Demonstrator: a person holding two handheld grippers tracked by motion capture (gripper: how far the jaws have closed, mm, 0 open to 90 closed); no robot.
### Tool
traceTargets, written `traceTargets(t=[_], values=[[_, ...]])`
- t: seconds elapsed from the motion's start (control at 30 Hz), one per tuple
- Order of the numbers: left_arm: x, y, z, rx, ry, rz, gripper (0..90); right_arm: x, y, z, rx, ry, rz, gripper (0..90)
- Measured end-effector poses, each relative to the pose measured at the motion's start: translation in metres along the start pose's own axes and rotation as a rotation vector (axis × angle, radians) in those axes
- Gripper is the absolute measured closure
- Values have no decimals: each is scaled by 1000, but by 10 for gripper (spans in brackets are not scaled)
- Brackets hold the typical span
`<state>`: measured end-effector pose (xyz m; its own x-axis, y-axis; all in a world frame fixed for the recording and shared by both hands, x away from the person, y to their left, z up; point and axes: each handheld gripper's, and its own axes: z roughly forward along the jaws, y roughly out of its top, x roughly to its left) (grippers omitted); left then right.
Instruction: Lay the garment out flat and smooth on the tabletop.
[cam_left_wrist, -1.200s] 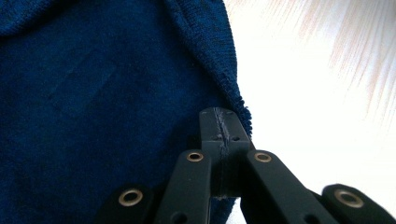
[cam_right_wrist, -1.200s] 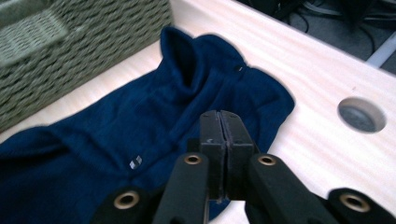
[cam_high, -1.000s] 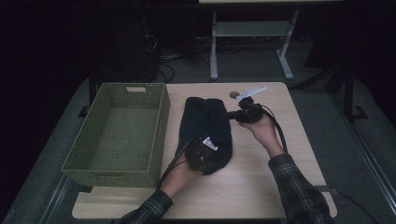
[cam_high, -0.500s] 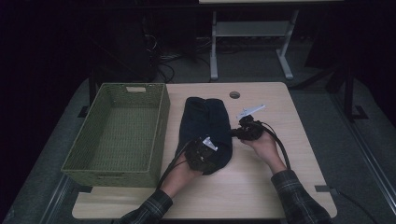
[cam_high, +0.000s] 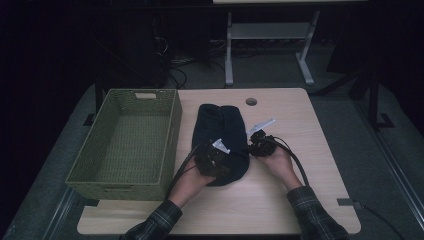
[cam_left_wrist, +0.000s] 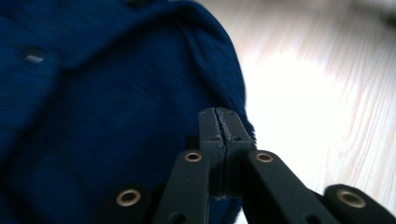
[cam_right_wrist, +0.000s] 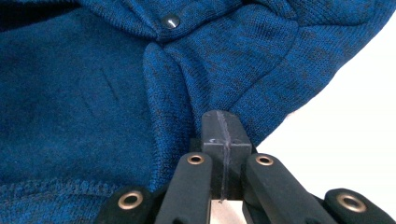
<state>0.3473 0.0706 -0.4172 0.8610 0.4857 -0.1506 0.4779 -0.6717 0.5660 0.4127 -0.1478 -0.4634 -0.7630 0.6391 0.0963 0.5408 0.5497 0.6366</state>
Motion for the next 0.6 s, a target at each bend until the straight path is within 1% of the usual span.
traceTargets(t=[0.03, 0.07, 0.1, 0.13, 0.2, 0.23, 0.27, 0.3, 0.33, 0.37, 0.4, 0.43, 0.47, 0.53, 0.6], values=[[5, 4, -6, -13, 24, -8, 900, 0, -1, -1, 3, -4, 6, 899], [5, 4, -6, -13, 24, -8, 900, 0, -1, -1, 3, -4, 6, 899], [7, 6, -8, -30, 38, -22, 900, 0, -3, -3, 3, -9, 3, 900], [10, 7, -11, -35, 48, -32, 900, 0, -3, -3, 3, -9, 3, 900], [16, 9, -15, -34, 87, -55, 900, -1, -6, -5, 0, -8, 6, 900], [22, 10, -16, -41, 120, -81, 900, -4, -10, -8, -4, -5, 7, 899], [22, 10, -16, -41, 120, -81, 900, -4, -10, -8, -4, -5, 7, 899], [25, 10, -15, -40, 142, -86, 900, -4, -11, -10, -2, -1, 17, 899], [28, 11, -15, -35, 156, -98, 900, -5, -14, -11, -5, -2, 14, 899], [31, 11, -13, -36, 162, -113, 900, -6, -17, -15, 5, -6, 14, 899], [35, 11, -12, -38, 181, -124, 900, -6, -17, -15, 5, -6, 14, 899], [37, 11, -10, -30, 201, -124, 900, -6, -19, -17, 8, -12, 10, 899], [40, 11, -8, -23, 212, -134, 900, -6, -21, -19, 10, -12, 8, 900], [44, 10, -3, -11, 251, -142, 900, -6, -25, -22, 7, -10, 6, 900], [50, 8, 3, 13, 262, -147, 900, -6, -30, -25, 2, -8, 13, 900]])
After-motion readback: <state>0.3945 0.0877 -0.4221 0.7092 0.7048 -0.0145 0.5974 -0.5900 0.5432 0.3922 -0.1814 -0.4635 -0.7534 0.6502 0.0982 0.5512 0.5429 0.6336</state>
